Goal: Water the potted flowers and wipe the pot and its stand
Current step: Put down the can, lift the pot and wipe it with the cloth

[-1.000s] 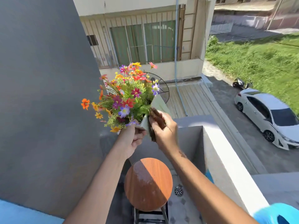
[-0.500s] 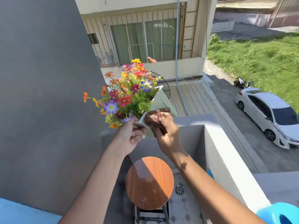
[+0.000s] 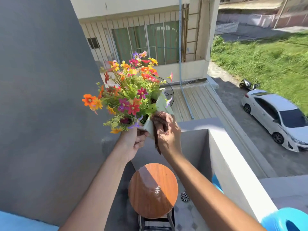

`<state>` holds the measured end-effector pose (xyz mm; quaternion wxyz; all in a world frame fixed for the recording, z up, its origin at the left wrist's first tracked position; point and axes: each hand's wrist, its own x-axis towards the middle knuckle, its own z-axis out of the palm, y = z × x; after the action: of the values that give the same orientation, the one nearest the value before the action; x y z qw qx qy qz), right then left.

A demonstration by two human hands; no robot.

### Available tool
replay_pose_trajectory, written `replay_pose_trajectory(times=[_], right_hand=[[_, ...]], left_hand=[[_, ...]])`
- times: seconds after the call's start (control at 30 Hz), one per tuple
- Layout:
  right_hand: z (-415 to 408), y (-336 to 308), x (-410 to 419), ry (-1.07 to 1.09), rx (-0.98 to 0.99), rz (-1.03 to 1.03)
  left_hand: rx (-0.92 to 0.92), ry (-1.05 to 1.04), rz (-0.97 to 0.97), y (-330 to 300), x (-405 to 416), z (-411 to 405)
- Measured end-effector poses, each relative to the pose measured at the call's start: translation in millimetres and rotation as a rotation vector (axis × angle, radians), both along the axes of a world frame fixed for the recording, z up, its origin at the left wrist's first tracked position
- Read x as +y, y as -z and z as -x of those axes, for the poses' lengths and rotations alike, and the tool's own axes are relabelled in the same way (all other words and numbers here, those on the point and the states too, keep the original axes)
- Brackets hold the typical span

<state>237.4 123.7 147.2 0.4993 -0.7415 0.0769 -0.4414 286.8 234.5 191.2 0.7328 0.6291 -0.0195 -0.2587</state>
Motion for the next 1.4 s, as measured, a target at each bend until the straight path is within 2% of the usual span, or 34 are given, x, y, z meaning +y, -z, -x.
replay_pose_trajectory(times=[0.17, 0.3, 0.43, 0.57, 0.67, 0.9, 1.0, 1.1, 1.17, 1.23, 1.27, 1.33, 1.4], right_hand=[[-30.3, -18.1, -47.2, 0.117, -0.014, -0.334], [-41.5, -27.4, -70.9, 0.114, 0.063, -0.352], [-30.2, -33.0, -48.5, 0.107, 0.064, -0.265], [1.0, -13.8, 2.2, -0.089, 0.057, -0.155], [16.8, -4.5, 16.8, -0.173, 0.08, -0.229], [-28.2, -39.0, -37.6, 0.112, 0.06, -0.299], [-30.6, -46.7, -64.7, 0.069, 0.071, -0.376], [-28.1, -41.4, -84.9, -0.043, 0.193, -0.476], [-23.1, -32.4, -94.9, -0.162, 0.341, -0.479], [-19.6, -23.2, -104.4, -0.147, 0.508, -0.422], [-16.8, -27.7, -104.6, -0.163, 0.571, -0.458], [-12.2, -43.6, -99.5, -0.303, 0.619, -0.585], [-2.2, -58.1, -98.5, -0.435, 0.617, -0.544]], left_hand=[[-0.013, 0.092, 0.013, 1.4, 5.2, 12.8], [-0.037, 0.096, -0.016, 1.9, 7.0, 12.4], [-0.024, 0.062, -0.029, -2.1, 5.4, 6.2], [0.011, -0.027, 0.0, -6.6, 4.1, -2.6], [-0.041, -0.02, -0.078, -4.8, 4.8, -3.0], [-0.048, 0.053, -0.082, -6.0, 13.1, 0.9], [-0.079, 0.049, -0.144, -9.3, 22.6, -8.0], [-0.082, 0.018, -0.23, -14.5, 31.4, -16.3], [-0.087, 0.04, -0.301, -18.0, 32.8, -19.0], [-0.087, 0.059, -0.364, -20.0, 32.9, -22.5], [-0.088, 0.063, -0.387, -20.4, 33.0, -24.5], [-0.107, 0.069, -0.422, -20.2, 33.5, -26.3], [-0.165, 0.09, -0.462, -19.4, 33.2, -24.9]])
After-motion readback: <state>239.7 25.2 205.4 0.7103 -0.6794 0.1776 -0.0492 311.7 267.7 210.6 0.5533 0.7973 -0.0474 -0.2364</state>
